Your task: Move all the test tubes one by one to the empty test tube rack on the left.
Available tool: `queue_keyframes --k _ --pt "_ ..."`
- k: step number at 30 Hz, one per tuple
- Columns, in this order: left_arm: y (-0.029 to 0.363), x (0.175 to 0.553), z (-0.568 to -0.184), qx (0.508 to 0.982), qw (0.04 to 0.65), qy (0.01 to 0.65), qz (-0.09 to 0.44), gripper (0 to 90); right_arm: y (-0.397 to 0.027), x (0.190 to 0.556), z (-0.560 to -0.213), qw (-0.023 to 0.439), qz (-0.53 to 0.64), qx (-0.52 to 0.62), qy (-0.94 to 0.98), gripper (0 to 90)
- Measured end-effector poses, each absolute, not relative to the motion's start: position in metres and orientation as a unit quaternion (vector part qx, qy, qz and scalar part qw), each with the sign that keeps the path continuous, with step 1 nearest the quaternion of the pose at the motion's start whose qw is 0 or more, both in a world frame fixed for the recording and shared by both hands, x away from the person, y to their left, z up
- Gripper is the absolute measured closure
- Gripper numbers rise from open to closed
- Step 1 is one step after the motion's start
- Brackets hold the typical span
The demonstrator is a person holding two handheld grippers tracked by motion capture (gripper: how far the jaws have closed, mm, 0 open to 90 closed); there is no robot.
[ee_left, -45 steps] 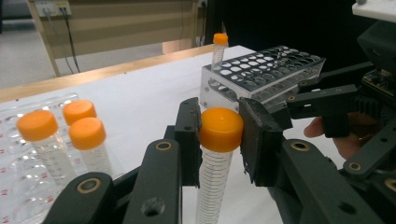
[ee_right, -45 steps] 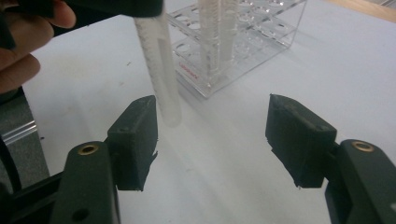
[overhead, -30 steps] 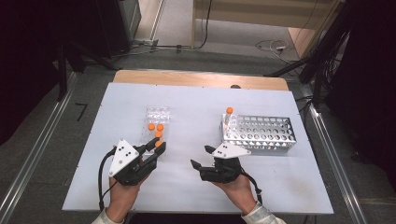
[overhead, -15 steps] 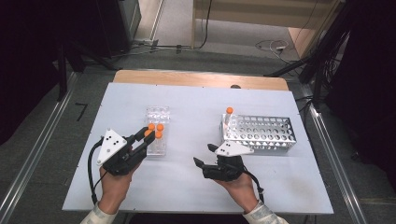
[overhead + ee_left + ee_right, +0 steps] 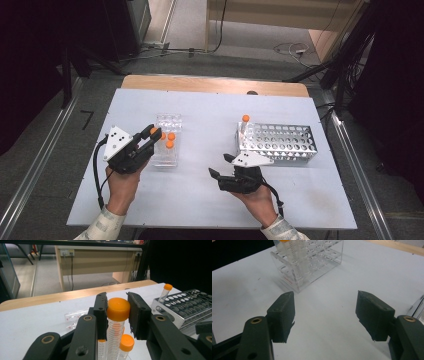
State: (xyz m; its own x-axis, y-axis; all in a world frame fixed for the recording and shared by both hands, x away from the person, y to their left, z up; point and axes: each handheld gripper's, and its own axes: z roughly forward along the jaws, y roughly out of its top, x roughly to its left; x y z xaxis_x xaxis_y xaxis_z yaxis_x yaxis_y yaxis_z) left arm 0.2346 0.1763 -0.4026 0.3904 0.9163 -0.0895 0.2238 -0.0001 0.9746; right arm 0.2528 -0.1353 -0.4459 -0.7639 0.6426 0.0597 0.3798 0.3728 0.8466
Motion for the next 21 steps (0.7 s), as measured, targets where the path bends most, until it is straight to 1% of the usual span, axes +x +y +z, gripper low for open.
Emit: queue_keyframes --k 5,18,20,21 --pt "0.173 0.239 -0.407 0.635 0.539 0.449 0.322 70.3 -0.136 0.252 -0.446 0.141 0.466 0.314 0.815 30.3" --pt "0.170 0.244 -0.427 0.653 0.517 0.457 0.311 69.7 -0.137 0.252 -0.445 0.144 0.465 0.313 0.815 30.5" --pt "0.171 0.244 -0.429 0.652 0.519 0.460 0.306 68.5 -0.137 0.252 -0.445 0.144 0.466 0.313 0.815 30.5" --pt "0.172 0.244 -0.429 0.653 0.520 0.460 0.303 65.2 -0.137 0.252 -0.445 0.144 0.466 0.313 0.815 30.5"
